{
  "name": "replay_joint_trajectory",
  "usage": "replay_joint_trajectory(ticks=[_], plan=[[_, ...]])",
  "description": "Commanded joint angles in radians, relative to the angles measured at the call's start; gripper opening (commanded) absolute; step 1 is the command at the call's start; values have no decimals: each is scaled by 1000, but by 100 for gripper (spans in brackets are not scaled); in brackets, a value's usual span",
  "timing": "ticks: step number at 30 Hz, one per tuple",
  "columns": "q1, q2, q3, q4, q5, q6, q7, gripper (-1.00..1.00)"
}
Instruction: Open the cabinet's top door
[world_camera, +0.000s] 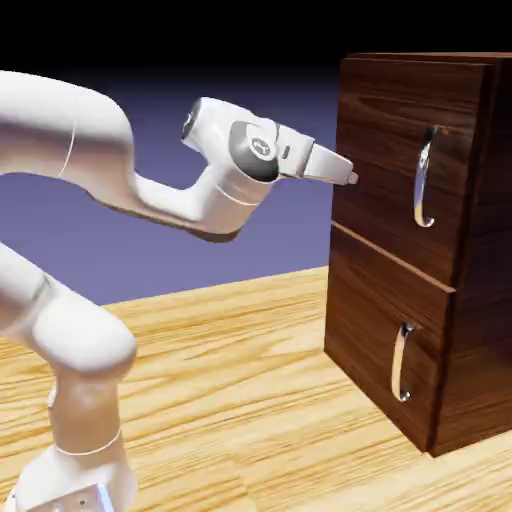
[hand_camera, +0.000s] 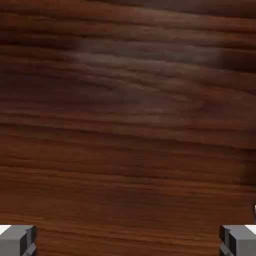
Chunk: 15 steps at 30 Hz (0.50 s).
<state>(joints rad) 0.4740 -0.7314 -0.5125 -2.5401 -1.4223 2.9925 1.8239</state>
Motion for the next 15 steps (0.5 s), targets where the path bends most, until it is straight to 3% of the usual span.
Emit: replay_joint_trajectory(ticks=[1, 15], plan=[[14, -5, -16, 8, -44, -1, 33, 0], [212, -74, -235, 124, -653, -20, 497, 0]])
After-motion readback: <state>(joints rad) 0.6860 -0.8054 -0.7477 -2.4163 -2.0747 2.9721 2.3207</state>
